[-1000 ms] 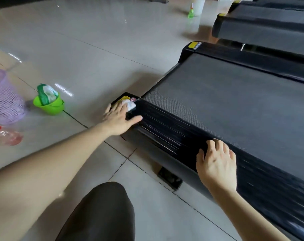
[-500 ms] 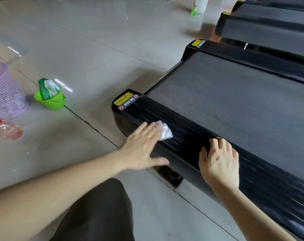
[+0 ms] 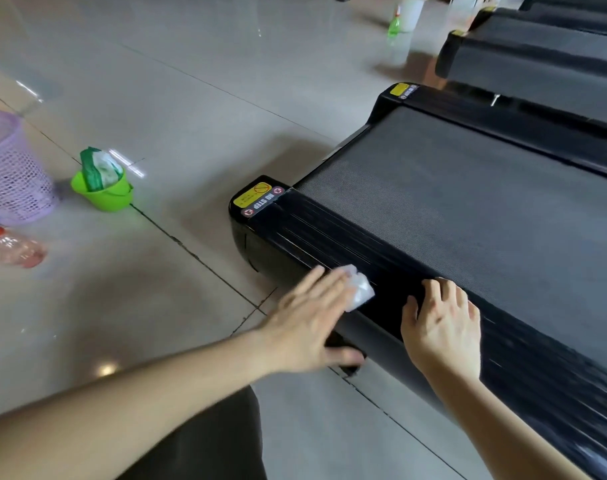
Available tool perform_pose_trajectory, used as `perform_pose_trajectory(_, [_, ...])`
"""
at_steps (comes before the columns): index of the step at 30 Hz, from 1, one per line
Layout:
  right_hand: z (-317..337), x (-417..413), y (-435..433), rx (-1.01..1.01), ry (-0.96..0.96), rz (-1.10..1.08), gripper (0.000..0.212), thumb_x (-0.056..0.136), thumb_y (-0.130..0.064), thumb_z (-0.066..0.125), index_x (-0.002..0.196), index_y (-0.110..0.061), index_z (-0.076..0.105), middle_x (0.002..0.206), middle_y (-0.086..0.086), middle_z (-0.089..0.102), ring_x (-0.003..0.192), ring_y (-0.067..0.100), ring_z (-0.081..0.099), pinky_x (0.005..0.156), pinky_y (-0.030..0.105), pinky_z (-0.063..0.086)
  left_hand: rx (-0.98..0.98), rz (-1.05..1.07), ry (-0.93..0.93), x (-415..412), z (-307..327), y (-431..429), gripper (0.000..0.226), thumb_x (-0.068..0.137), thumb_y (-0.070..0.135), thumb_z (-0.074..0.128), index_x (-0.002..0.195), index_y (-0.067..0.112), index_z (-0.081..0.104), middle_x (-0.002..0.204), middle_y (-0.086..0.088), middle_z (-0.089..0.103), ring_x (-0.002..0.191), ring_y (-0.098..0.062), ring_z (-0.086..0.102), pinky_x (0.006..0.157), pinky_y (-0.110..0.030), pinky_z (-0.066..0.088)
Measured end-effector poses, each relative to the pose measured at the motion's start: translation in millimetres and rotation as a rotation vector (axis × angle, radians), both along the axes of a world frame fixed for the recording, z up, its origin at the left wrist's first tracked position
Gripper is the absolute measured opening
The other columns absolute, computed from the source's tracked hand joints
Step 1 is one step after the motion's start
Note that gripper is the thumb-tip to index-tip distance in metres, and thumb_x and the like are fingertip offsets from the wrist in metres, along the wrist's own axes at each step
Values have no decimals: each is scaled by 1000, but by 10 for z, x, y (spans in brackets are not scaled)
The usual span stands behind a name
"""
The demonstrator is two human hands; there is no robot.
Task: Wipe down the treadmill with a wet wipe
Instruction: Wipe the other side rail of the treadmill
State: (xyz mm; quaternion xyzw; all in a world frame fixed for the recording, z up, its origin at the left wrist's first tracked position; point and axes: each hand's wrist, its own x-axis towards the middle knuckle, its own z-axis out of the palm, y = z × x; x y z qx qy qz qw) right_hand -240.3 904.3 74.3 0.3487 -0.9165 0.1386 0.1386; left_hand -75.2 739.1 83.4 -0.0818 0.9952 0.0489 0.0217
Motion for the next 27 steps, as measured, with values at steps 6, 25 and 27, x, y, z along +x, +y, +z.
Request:
perform_pose_trajectory(6, [5, 5, -12, 20, -3, -8, 20, 95, -27, 56, 104, -9, 56, 105, 11, 59, 104, 34, 54, 91, 50, 44, -47, 54, 124, 8, -8, -425, 85, 101, 73, 20, 160, 13, 28, 171, -4, 18, 158, -16, 9, 128, -38, -5])
perform_pose_trajectory(25, [20, 5, -21, 58, -6, -28, 24, 95, -30, 55, 109, -11, 57, 113, 9, 58, 109, 33, 53, 94, 48, 45, 382, 202, 388, -516, 125, -200, 21, 101, 18, 47, 81, 16, 53, 73, 10, 56, 75, -23, 58, 61, -32, 39])
perform_pose_trajectory(27, [14, 5, -19, 59, -1, -30, 25, 95, -31, 55, 110, -11, 57, 113, 10, 59, 109, 33, 53, 94, 49, 45, 344, 230, 388, -523, 151, -373, 15, 99, 17, 51, 84, 18, 52, 73, 11, 54, 77, -26, 58, 62, -32, 33])
